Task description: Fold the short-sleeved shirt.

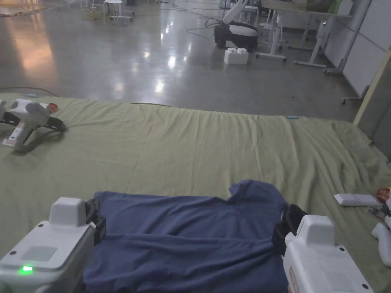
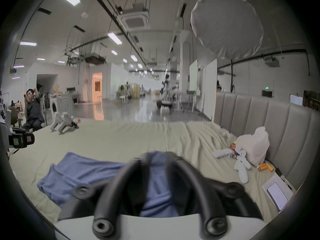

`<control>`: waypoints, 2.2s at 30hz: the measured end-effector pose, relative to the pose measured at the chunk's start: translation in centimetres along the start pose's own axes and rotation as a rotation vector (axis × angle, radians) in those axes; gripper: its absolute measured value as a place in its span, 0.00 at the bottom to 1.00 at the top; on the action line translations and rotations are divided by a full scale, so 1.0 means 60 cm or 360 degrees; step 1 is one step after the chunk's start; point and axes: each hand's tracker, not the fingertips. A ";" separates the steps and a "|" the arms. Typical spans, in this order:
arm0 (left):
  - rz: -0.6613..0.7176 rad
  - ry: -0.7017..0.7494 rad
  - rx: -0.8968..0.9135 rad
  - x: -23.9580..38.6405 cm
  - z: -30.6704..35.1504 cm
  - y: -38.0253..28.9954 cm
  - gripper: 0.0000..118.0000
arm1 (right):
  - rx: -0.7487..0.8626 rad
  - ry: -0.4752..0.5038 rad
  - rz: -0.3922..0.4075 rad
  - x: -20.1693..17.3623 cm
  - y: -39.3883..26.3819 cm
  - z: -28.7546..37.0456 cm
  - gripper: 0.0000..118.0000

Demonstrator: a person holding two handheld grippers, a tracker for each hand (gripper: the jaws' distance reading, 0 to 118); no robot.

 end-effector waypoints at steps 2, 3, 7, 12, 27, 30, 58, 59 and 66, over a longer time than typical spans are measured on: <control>0.0013 0.0036 0.0087 0.008 0.024 0.000 0.00 | 0.0070 -0.0030 -0.0007 -0.011 0.002 0.016 0.00; 0.0012 0.0030 0.0135 0.009 0.034 0.000 0.00 | 0.0092 -0.0032 -0.0020 -0.014 0.003 0.025 0.00; -0.0022 0.0045 0.0220 0.006 0.063 0.001 0.00 | 0.0197 -0.0070 -0.0033 -0.016 0.008 0.046 0.00; 0.0024 0.0049 0.0146 -0.032 0.072 -0.010 0.00 | 0.0192 -0.0079 -0.0044 -0.003 0.011 0.054 0.00; 0.0270 -0.0001 -0.0997 -0.157 -0.088 -0.135 0.60 | -0.0008 -0.0068 -0.0049 0.018 -0.026 0.051 0.00; 0.0269 0.0051 -0.1109 -0.146 -0.112 -0.157 0.69 | -0.0040 -0.0077 -0.0046 0.024 -0.033 0.051 0.00; 0.0054 -0.0021 -0.0987 -0.110 -0.084 -0.138 0.00 | -0.1144 -0.0044 -0.0241 0.230 -0.162 -0.103 0.67; 0.0055 -0.0022 -0.0986 -0.109 -0.083 -0.138 0.00 | -0.1142 -0.0042 -0.0231 0.225 -0.168 -0.112 0.67; 0.0064 -0.0018 -0.0997 -0.104 -0.078 -0.138 0.00 | -0.1421 -0.0035 -0.0032 0.199 -0.219 -0.174 0.60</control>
